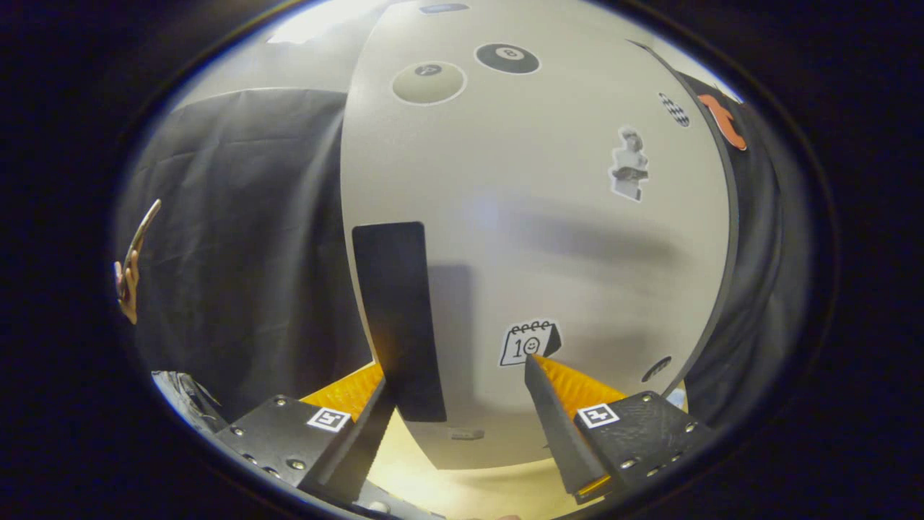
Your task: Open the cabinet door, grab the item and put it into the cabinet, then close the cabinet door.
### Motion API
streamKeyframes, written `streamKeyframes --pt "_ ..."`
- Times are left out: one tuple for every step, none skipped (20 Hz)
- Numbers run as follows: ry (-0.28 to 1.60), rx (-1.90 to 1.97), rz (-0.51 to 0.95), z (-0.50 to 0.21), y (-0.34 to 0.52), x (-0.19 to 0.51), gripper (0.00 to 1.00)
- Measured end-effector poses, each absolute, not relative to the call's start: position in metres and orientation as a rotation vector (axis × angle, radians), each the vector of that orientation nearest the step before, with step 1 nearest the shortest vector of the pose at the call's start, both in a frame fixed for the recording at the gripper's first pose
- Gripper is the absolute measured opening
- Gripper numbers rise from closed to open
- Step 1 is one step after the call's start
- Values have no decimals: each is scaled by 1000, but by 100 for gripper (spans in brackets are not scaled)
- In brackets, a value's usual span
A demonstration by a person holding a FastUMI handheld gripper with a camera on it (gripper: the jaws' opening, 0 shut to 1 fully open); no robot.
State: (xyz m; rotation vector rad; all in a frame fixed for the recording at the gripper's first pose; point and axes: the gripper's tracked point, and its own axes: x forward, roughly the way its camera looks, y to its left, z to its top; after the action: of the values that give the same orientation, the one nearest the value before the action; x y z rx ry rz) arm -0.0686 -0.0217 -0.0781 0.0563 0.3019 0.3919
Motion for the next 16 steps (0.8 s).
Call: streamKeyframes --pt "299 56 381 -78 -20 -67 99" --pt "295 51 373 -77 -19 -68 99" --pt "295 51 366 -77 -17 -69 99" --pt "295 50 360 -76 -16 -68 99" --pt "296 49 354 -77 -15 -66 99" --pt "297 50 347 -76 -13 -64 99" --pt "297 51 339 -76 -12 -62 99" --pt "298 53 330 -75 -11 -59 100" --pt "298 54 321 -75 -10 -59 100" --pt "298 57 313 -75 -10 -59 100" --pt "297 62 313 -74 -8 -60 100" --pt "299 65 315 -75 -8 -59 100" --pt "297 74 313 -74 -7 -59 100" --pt "300 80 309 -75 -8 -60 100" --pt "298 84 304 -74 -8 -59 100" --pt "293 84 299 -74 -7 -59 100"
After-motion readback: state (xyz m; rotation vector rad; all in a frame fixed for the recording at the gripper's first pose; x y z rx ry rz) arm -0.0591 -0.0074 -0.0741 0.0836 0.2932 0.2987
